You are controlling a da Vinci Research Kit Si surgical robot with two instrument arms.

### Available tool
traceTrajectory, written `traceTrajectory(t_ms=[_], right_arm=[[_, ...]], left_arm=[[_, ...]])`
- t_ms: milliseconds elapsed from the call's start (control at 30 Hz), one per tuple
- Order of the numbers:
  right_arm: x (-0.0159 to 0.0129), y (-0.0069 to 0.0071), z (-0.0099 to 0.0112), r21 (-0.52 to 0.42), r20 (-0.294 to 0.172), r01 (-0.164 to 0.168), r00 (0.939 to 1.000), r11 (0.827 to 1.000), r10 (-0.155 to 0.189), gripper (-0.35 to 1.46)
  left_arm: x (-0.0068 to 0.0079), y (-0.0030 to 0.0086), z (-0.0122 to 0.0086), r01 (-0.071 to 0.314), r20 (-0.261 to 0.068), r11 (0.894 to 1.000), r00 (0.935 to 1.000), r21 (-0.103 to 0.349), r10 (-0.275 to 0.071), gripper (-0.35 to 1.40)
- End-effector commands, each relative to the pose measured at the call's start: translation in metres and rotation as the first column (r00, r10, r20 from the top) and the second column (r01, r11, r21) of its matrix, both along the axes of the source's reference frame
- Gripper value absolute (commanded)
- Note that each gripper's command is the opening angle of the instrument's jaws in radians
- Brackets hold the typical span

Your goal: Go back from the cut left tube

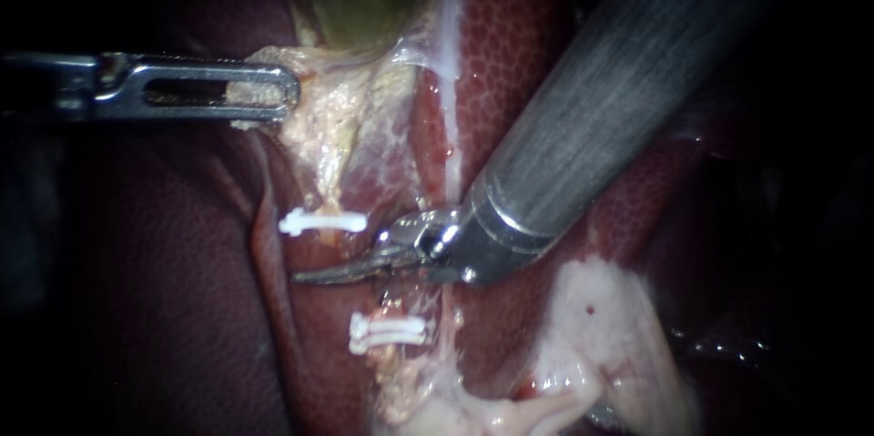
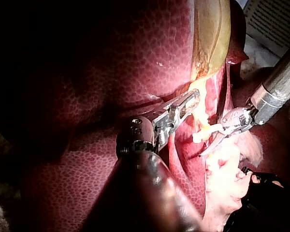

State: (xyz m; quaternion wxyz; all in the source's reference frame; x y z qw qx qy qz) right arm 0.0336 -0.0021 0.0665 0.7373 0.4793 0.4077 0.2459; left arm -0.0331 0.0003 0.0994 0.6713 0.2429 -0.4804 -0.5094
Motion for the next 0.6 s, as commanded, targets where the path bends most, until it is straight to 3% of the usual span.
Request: traceTrajectory(t_ms=[33,267,433,533,600], right_arm=[[0.0,0.0,0.0,0.0,0.0,0.001,1.0,1.0,-0.001,-0.35],[0.0001,-0.0002,0.0,-0.001,-0.004,-0.004,1.0,1.0,0.004,-0.35],[0.0005,-0.0001,0.0001,0.009,-0.033,-0.028,0.9991,1.0,0.028,0.83],[0.0007,-0.0001,0.0001,0.018,-0.041,-0.038,0.9984,0.999,0.039,1.11],[0.0007,-0.0002,0.0001,0.006,-0.059,-0.041,0.9974,0.999,0.041,1.18]], left_arm=[[0.0,0.0,0.0,0.0,0.0,1.0,1.0,0.0,0.0,-0.28],[0.0,0.0,0.0,0.0,0.0,1.0,1.0,0.0,0.0,-0.28],[0.0,0.0,0.0,0.0,0.0,1.0,1.0,0.0,0.0,-0.28],[0.0,0.0,0.0,0.0,0.0,1.0,1.0,0.0,0.0,-0.28],[0.0,0.0,0.0,0.0,0.0,1.0,1.0,0.0,0.0,-0.28]])
